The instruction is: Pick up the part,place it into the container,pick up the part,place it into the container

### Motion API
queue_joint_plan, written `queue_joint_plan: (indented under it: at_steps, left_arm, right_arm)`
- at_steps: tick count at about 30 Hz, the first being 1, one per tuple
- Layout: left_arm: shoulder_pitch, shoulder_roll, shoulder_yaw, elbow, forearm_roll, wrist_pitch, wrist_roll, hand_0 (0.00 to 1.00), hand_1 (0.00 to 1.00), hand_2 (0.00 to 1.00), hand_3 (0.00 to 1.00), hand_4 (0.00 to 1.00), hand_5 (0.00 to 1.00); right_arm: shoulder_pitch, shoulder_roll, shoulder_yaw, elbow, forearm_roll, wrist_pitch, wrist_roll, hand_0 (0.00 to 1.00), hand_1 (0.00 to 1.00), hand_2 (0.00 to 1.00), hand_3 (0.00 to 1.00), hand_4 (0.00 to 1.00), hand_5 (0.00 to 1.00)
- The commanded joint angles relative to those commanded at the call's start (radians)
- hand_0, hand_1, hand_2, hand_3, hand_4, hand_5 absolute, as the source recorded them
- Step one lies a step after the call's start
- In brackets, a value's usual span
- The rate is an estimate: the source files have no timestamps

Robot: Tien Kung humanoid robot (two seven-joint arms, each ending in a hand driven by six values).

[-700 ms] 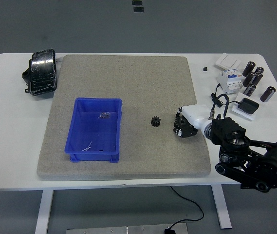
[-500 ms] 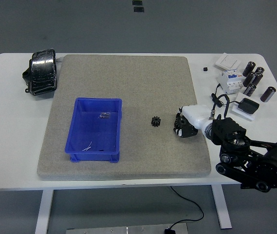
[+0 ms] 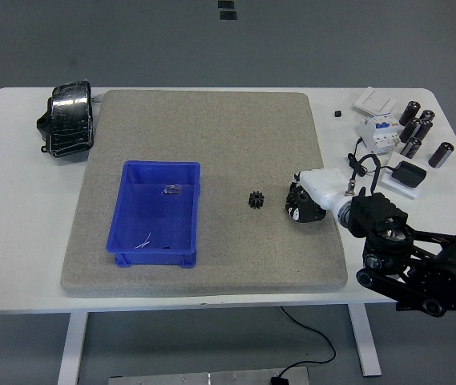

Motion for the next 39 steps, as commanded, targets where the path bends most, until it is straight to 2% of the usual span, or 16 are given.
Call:
queue_joint_plan:
  at_steps: [4, 10, 14, 16, 19, 22, 26, 30, 33, 36, 39]
  left_arm:
    - [0.001, -0.001, 0.0, 0.0, 0.0, 0.001, 0.0, 0.659, 0.642, 0.585, 0.577, 0.677, 0.565]
    - [0.002, -0.003, -0.002, 0.0, 0.001, 0.001, 0.001, 0.659, 0.642, 0.584, 0.578, 0.681, 0.567]
    - [0.004, -0.004, -0.003, 0.0, 0.002, 0.001, 0.002, 0.659, 0.642, 0.584, 0.578, 0.681, 0.567]
    - [0.006, -0.006, -0.004, 0.0, 0.003, 0.001, 0.003, 0.659, 0.642, 0.585, 0.579, 0.689, 0.6]
    - [0.007, -0.007, -0.007, -0.001, 0.006, 0.0, 0.004, 0.659, 0.642, 0.585, 0.579, 0.689, 0.6]
    - [0.007, -0.006, -0.012, -0.001, 0.011, -0.002, 0.006, 0.659, 0.642, 0.585, 0.582, 0.694, 0.62]
    - [0.006, -0.004, -0.019, -0.001, 0.019, -0.004, 0.009, 0.659, 0.642, 0.585, 0.582, 0.694, 0.62]
    - [0.004, -0.002, -0.025, -0.003, 0.028, -0.006, 0.013, 0.659, 0.642, 0.585, 0.583, 0.695, 0.626]
    - [0.002, 0.0, -0.029, -0.003, 0.035, -0.008, 0.015, 0.659, 0.642, 0.585, 0.583, 0.695, 0.626]
    - [0.0, 0.0, -0.031, -0.003, 0.039, -0.009, 0.016, 0.659, 0.642, 0.585, 0.582, 0.696, 0.629]
    - [-0.002, 0.001, -0.032, -0.004, 0.043, -0.01, 0.018, 0.659, 0.642, 0.585, 0.582, 0.696, 0.629]
  right_arm:
    - [-0.003, -0.008, 0.017, 0.027, -0.011, -0.017, 0.001, 0.357, 0.5, 0.423, 0.449, 0.415, 0.002]
    - [-0.005, -0.008, 0.084, 0.122, -0.014, -0.058, -0.001, 0.357, 0.496, 0.419, 0.44, 0.398, 0.002]
    - [-0.006, 0.025, 0.135, 0.175, -0.004, -0.094, 0.004, 0.357, 0.496, 0.419, 0.44, 0.398, 0.002]
    - [-0.002, 0.056, 0.157, 0.193, 0.005, -0.118, 0.008, 0.353, 0.497, 0.414, 0.439, 0.393, 0.002]
    - [0.01, 0.103, 0.167, 0.208, 0.019, -0.148, 0.015, 0.353, 0.497, 0.414, 0.439, 0.393, 0.002]
    - [0.02, 0.143, 0.157, 0.22, 0.04, -0.176, 0.022, 0.353, 0.497, 0.415, 0.439, 0.395, 0.002]
    - [0.034, 0.173, 0.124, 0.236, 0.104, -0.213, 0.05, 0.353, 0.497, 0.415, 0.439, 0.395, 0.002]
    - [0.049, 0.197, 0.07, 0.24, 0.213, -0.273, 0.124, 0.361, 0.497, 0.416, 0.442, 0.399, 0.002]
    - [0.057, 0.212, 0.029, 0.237, 0.298, -0.3, 0.181, 0.361, 0.497, 0.416, 0.442, 0.399, 0.002]
    - [0.065, 0.222, -0.001, 0.233, 0.373, -0.3, 0.209, 0.371, 0.5, 0.417, 0.444, 0.402, 0.002]
    - [0.077, 0.231, -0.027, 0.22, 0.43, -0.279, 0.218, 0.371, 0.5, 0.417, 0.444, 0.402, 0.002]
